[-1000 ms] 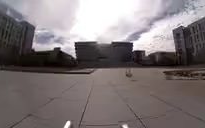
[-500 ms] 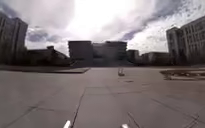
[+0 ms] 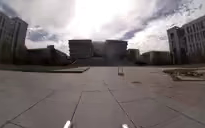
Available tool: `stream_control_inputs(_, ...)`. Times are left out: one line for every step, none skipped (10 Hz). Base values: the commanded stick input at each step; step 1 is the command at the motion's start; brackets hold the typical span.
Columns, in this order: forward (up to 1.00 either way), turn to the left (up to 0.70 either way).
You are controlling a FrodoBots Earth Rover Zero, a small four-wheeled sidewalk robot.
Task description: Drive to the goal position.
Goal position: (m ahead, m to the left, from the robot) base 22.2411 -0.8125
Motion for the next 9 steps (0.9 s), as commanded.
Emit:
stream_control_inputs(1.0,0.0)
stream_control_inputs(1.0,0.0)
stream_control_inputs(1.0,0.0)
stream_control_inputs(1.0,0.0)
stream_control_inputs(1.0,0.0)
stream_control_inputs(1.0,0.0)
stream_control_inputs(1.0,0.0)
stream_control_inputs(1.0,0.0)
stream_control_inputs(1.0,0.0)
